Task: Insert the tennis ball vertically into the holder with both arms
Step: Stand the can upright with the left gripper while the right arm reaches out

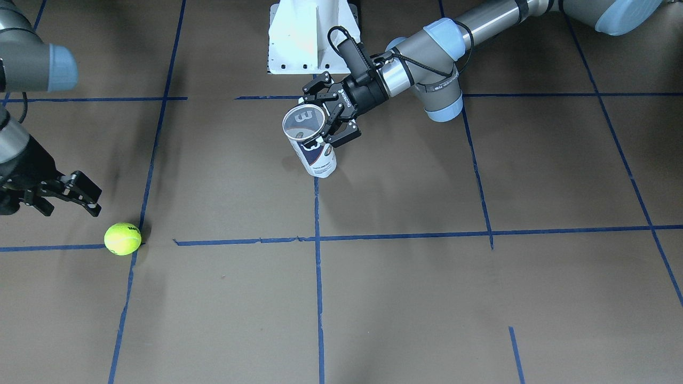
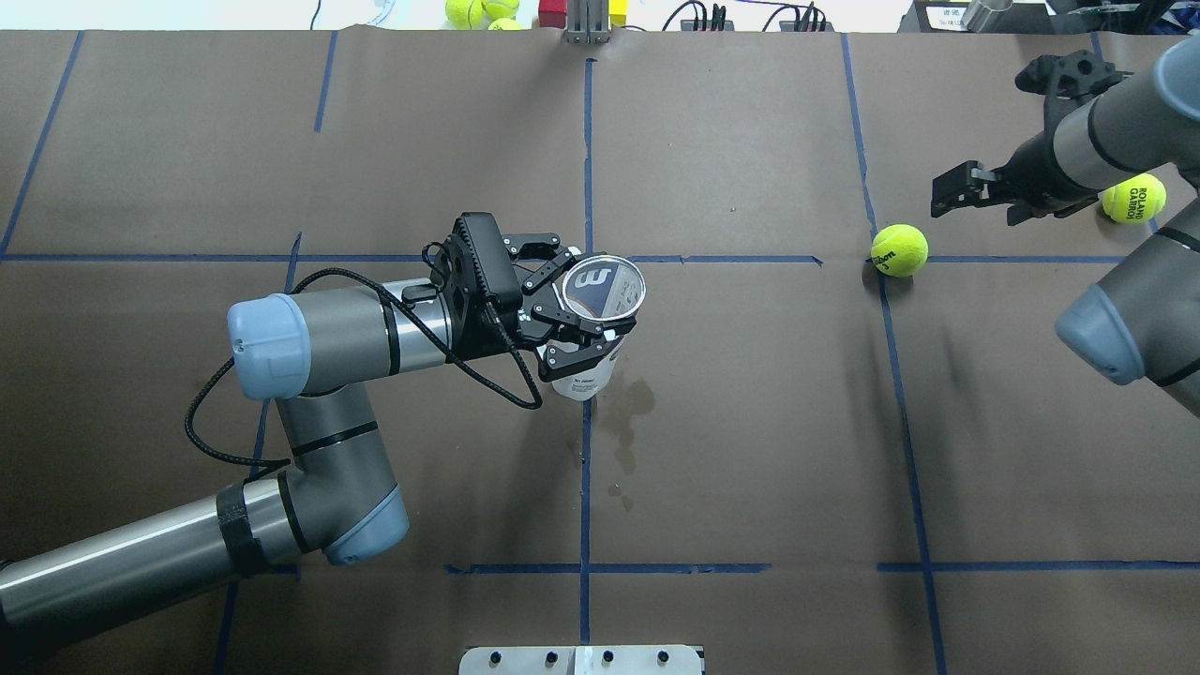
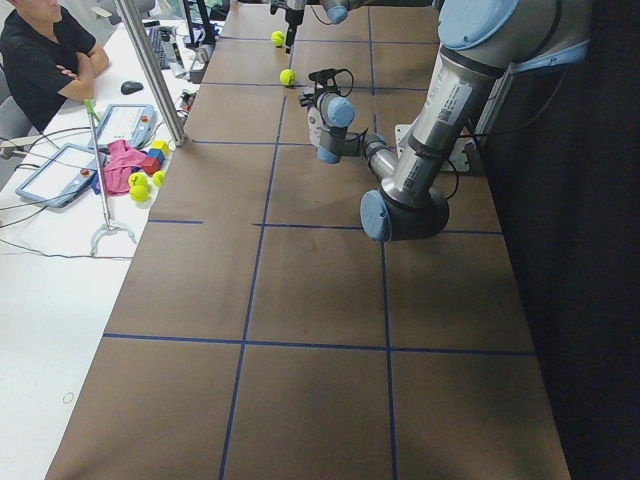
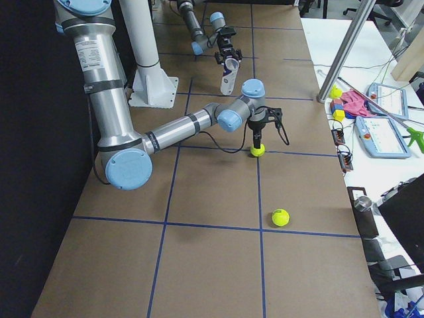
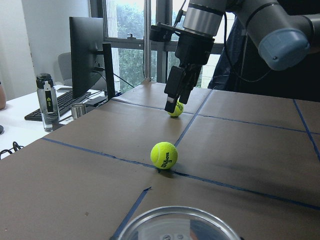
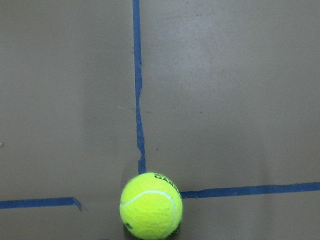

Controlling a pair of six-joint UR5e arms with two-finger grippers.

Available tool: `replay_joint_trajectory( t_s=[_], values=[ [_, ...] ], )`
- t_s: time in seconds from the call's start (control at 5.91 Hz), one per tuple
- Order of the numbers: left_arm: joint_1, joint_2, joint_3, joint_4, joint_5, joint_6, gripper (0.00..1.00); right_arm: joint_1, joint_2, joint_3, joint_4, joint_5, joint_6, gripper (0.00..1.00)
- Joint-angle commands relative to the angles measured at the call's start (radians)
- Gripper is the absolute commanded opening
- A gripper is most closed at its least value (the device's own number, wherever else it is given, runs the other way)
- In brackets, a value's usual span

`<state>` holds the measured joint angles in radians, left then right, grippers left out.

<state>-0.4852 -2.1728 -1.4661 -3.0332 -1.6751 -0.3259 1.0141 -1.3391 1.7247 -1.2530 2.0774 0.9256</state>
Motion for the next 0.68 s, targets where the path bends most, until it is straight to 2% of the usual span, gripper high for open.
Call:
replay_joint_trajectory(
  t_s=[0.0,0.51],
  values=[
    [0.013,0.001,0.057,-0.094,0.002,0.001,0.68,-0.017,0.023,-0.025,-0.005,-0.010,0.002,1.00],
    [0.023,-0.005,0.084,-0.156,0.002,0.001,0.72,-0.017,0.034,-0.031,-0.006,-0.010,0.004,1.00]
  ],
)
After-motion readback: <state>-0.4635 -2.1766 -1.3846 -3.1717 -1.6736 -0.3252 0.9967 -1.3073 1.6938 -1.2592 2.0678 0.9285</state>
